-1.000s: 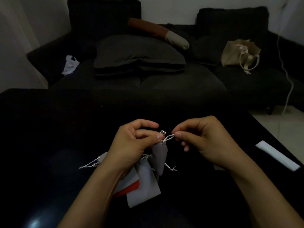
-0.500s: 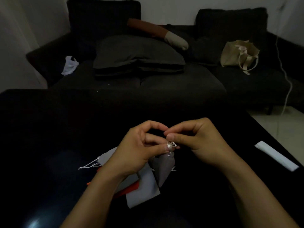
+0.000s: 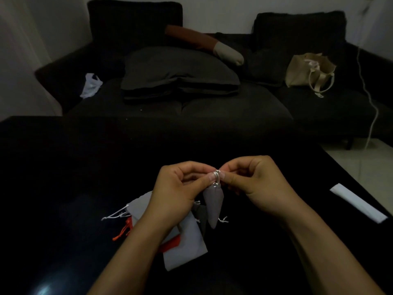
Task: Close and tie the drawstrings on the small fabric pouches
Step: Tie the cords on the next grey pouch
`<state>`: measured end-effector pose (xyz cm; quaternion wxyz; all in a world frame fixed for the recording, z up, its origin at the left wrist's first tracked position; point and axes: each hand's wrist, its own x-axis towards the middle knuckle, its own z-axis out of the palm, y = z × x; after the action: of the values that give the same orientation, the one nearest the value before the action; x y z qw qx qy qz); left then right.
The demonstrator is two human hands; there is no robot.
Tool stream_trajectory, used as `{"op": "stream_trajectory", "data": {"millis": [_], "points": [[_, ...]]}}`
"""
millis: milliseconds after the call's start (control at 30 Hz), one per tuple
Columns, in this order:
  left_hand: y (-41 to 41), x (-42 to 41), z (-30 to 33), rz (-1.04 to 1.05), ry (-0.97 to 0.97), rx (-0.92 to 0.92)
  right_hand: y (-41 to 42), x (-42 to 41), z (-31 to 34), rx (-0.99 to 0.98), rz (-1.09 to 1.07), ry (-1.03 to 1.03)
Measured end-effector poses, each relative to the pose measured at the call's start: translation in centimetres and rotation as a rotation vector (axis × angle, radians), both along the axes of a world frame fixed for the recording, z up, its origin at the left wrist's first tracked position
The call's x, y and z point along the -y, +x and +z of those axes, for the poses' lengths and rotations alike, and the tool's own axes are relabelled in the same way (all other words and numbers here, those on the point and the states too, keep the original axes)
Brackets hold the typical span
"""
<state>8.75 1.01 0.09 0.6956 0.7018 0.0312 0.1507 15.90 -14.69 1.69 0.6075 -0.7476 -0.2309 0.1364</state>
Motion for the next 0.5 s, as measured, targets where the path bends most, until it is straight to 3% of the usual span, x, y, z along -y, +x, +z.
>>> {"op": "stream_trajectory", "data": {"millis": [200, 367, 500], "points": [[0.3, 0.27, -0.43, 0.125, 0.033, -0.015, -0.3, -0.11, 0.04, -0.126, 0.079, 0.033], [0.0, 0.4, -0.37, 0.115, 0.034, -0.017, -0.71, -0.45, -0.31, -0.181, -0.005, 0.098], [-0.15, -0.31, 0.03, 0.013, -0.08, -0.099, -0.42, 0.12, -0.07, -0.254, 0.073, 0.106]]}}
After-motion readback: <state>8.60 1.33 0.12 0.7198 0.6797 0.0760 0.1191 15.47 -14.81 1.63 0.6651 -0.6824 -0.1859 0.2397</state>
